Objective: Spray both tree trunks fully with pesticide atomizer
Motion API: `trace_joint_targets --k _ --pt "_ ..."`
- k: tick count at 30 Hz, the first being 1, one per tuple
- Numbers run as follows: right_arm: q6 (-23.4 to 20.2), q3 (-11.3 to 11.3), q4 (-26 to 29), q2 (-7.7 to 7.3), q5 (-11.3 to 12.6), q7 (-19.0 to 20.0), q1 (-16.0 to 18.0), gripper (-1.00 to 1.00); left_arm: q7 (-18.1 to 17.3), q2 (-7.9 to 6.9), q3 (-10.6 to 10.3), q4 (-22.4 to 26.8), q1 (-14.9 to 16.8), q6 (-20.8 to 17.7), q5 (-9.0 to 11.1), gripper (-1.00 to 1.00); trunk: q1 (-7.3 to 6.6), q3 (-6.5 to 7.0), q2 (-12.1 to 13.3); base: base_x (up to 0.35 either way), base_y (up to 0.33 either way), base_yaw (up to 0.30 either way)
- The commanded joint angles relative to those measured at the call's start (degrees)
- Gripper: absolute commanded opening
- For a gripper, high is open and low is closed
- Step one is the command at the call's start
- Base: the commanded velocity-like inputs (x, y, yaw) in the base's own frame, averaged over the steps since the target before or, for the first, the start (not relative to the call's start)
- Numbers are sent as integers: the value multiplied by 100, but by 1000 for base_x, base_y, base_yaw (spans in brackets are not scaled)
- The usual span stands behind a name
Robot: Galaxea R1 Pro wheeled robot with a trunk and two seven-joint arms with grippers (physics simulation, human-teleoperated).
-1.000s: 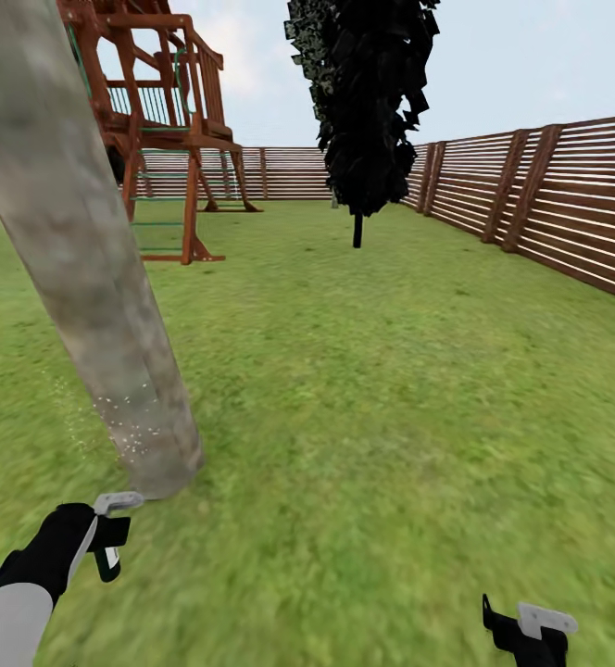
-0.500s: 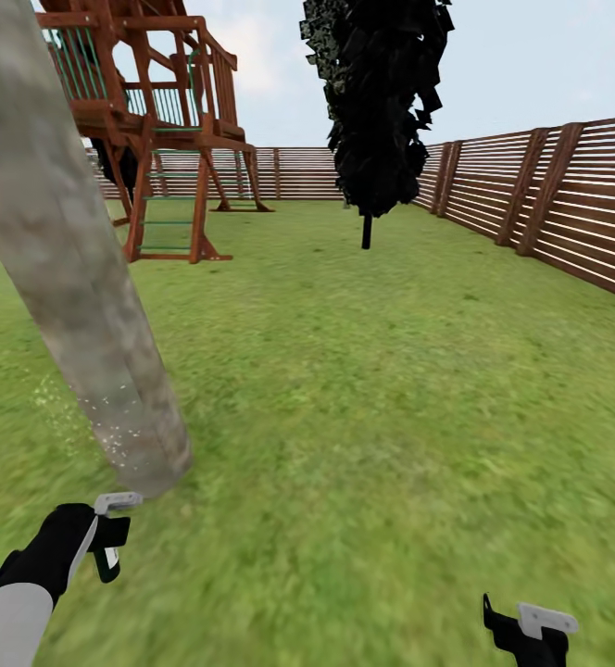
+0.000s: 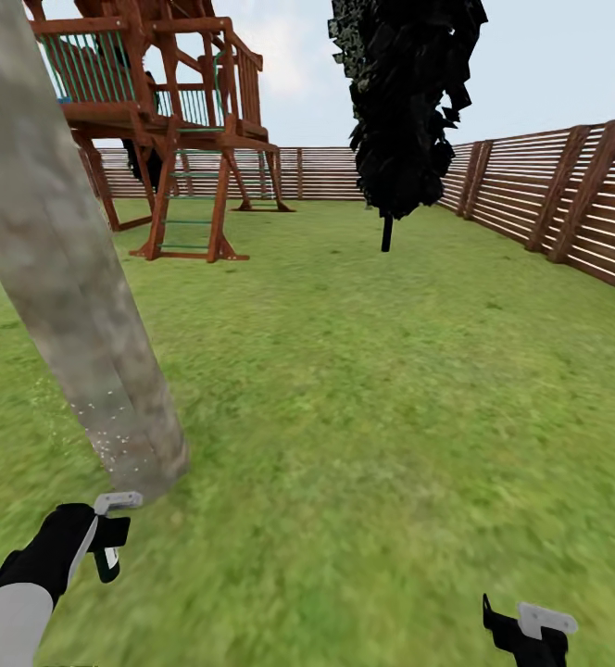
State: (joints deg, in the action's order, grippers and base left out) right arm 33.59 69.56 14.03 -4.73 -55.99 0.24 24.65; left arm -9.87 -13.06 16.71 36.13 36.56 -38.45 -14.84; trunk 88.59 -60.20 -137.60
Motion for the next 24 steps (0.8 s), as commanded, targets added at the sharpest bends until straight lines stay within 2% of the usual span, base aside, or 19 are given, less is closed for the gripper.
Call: trace_joint_targets --k 1,13,24 --pt "25 49 -5 -1 -52 3 5 100 -50 5 25 8 4 -22 -63 -100 1 -5 -2 171 -230 277" --pt "25 49 -5 -1 -54 3 5 100 -50 6 25 8 5 -22 -63 -100 1 -5 -2 165 -233 55" --pt "25 49 -5 2 -59 3 5 100 -50 13 25 8 4 -22 -63 -100 1 -5 -2 142 -243 264"
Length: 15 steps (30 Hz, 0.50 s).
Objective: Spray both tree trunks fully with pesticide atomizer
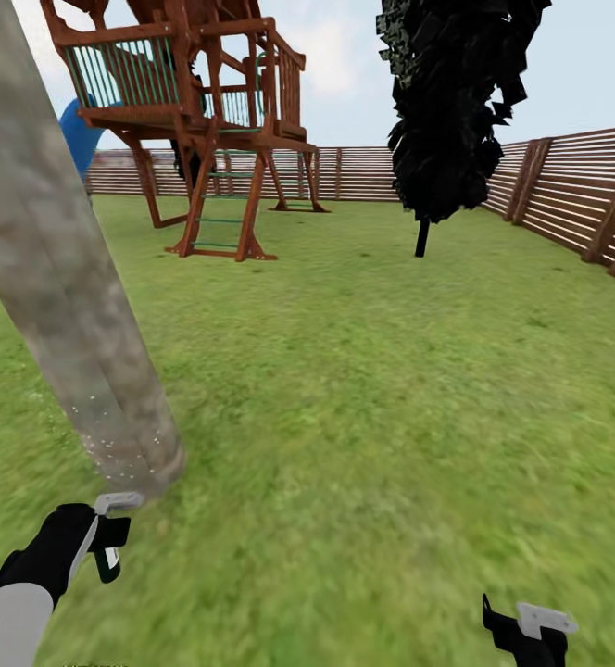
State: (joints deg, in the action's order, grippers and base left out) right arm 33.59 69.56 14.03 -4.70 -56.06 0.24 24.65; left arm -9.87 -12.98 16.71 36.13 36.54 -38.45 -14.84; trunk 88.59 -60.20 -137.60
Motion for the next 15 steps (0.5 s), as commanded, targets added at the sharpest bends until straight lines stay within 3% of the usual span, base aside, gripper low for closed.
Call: trace_joint_targets --k 1,7,15 --pt "25 49 -6 -1 -53 3 5 100 -50 5 25 8 5 -22 -63 -100 0 -5 -2 144 -244 277" --pt "25 49 -6 -3 -54 3 5 100 -50 6 25 8 3 -22 -63 -100 0 -5 -2 169 -242 265" --pt "25 49 -6 -4 -54 3 5 100 -50 6 22 8 4 -22 -63 -100 0 -5 -2 182 -236 23"
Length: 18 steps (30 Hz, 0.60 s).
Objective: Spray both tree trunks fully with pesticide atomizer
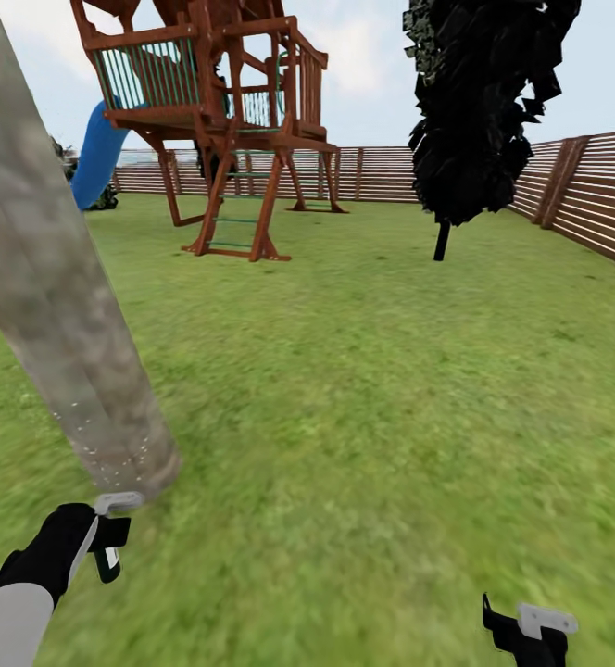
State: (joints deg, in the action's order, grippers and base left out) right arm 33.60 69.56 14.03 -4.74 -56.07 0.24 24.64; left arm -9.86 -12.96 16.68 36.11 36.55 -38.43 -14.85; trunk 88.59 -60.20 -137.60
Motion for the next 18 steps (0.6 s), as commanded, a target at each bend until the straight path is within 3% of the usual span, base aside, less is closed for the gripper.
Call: trace_joint_targets --k 1,16,18 --pt "24 49 -6 1 -52 4 6 100 -49 4 26 11 2 -24 -62 -100 1 -5 -2 182 -235 54" --pt "24 45 -15 8 -53 10 6 100 -43 4 29 14 8 -24 -59 -100 1 -5 -2 182 -235 257" --pt "24 48 -12 6 -53 8 6 100 -43 59 33 36 8 -19 -47 -100 1 -5 -2 183 -235 276"
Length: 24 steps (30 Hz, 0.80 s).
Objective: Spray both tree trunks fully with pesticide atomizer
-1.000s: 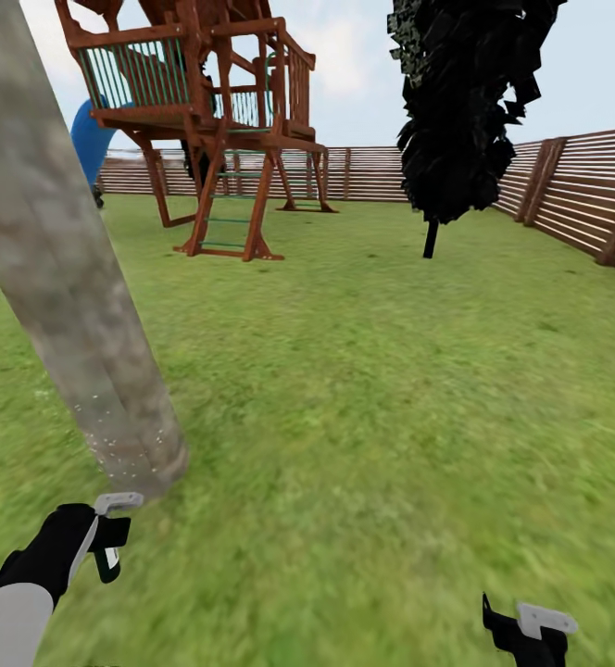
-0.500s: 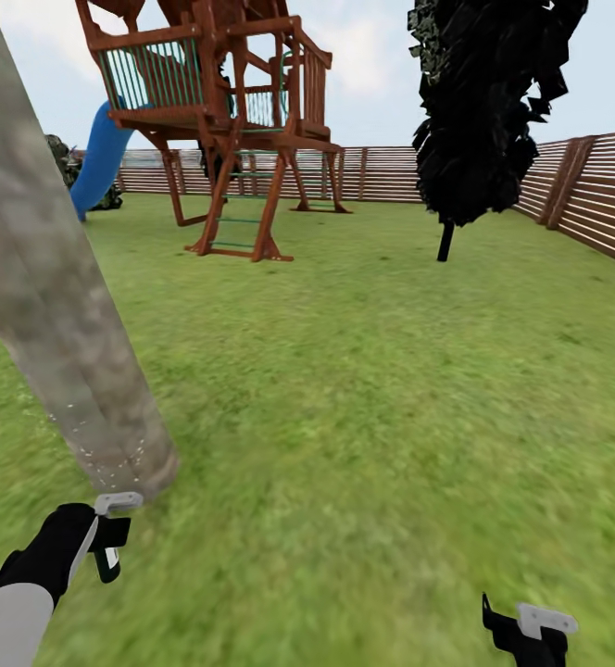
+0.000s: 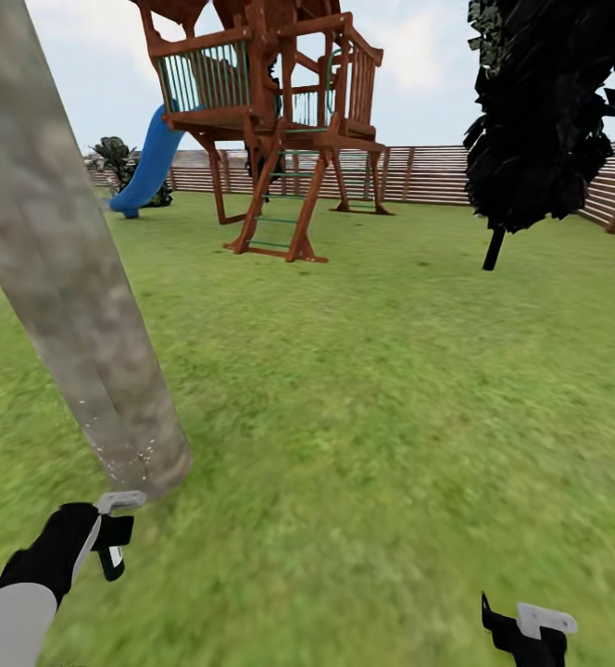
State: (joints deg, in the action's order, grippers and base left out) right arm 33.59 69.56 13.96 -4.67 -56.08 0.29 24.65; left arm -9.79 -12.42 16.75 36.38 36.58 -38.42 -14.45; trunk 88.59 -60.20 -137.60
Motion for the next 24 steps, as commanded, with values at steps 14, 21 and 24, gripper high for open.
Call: trace_joint_targets --k 14,21,24 --pt "25 49 1 -8 -52 -2 5 100 -46 82 38 62 4 274 160 -100 1 -5 -2 110 -249 276" --pt "25 47 -4 -6 -52 4 5 100 -41 82 34 32 7 274 159 -100 1 -5 -2 33 -263 276" --pt "25 49 -3 -7 -52 1 5 100 -42 75 50 70 7 274 162 -100 1 -5 -2 92 -56 276"
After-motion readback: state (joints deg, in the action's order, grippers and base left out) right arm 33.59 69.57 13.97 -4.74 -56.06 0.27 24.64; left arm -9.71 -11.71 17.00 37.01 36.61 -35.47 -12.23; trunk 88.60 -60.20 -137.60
